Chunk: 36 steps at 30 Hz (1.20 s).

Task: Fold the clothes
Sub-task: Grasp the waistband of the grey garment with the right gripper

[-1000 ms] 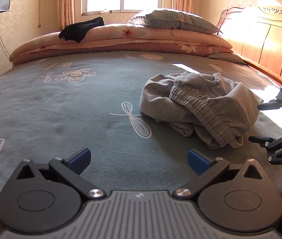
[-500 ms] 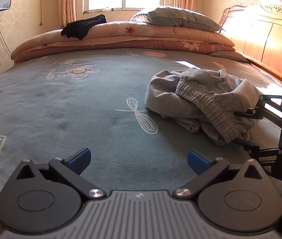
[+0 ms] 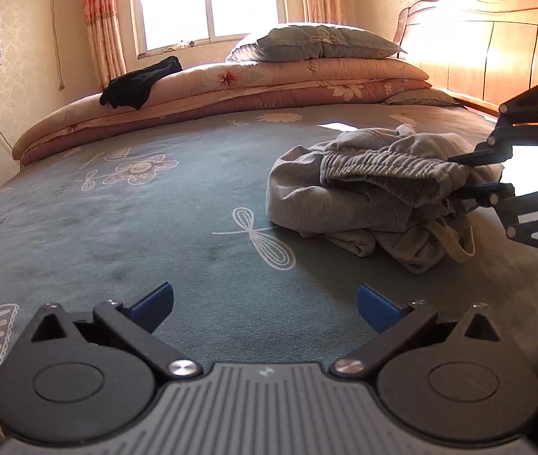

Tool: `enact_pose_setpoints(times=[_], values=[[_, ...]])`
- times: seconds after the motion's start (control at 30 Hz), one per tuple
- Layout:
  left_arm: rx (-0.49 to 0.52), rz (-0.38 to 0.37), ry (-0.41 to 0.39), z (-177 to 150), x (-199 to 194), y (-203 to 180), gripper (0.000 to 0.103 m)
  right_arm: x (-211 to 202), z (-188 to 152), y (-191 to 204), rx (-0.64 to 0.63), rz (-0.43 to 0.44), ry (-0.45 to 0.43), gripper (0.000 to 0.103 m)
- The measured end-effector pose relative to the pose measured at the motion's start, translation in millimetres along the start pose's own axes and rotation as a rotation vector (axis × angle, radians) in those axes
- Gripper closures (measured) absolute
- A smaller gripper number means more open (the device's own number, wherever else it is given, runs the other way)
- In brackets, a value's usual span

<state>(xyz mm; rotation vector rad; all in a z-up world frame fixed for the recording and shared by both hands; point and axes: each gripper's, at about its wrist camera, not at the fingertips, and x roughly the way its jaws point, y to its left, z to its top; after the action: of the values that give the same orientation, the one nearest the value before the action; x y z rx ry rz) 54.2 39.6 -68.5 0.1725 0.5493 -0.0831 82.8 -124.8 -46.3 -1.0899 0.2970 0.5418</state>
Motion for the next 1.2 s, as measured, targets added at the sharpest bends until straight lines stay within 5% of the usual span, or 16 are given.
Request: enact_pose_setpoints(times=[0.27,0.47,0.6,0.8,0.97,1.2], values=[[0.333,-0.002,-0.179,27,39,-59,0.0,-16,0,-38,0.184,0.067,0.004,0.082],[0.476,0.028,-0.343,45,77,-100,0.0,-25,-9,-62,0.293,0.127,0.02,0.082],[0.451,0.07,-0.398,56,90,-99,0.0,-29,-18,-65,0.294,0.124,0.043,0.077],[0.307,-0.025,-0.456,66,60,-71,0.0,-29,-39,-42,0.195,0.0,0.03,0.041],[0.304,-0.05,-0.457,76,58,-69,0.0,-11,-45,-13,0.113,-0.087,0.019,0.029],[0.242,-0.146,-0.435,91,58,-66,0.0,21,-44,35,0.039,-0.355,-0.01,0.018]])
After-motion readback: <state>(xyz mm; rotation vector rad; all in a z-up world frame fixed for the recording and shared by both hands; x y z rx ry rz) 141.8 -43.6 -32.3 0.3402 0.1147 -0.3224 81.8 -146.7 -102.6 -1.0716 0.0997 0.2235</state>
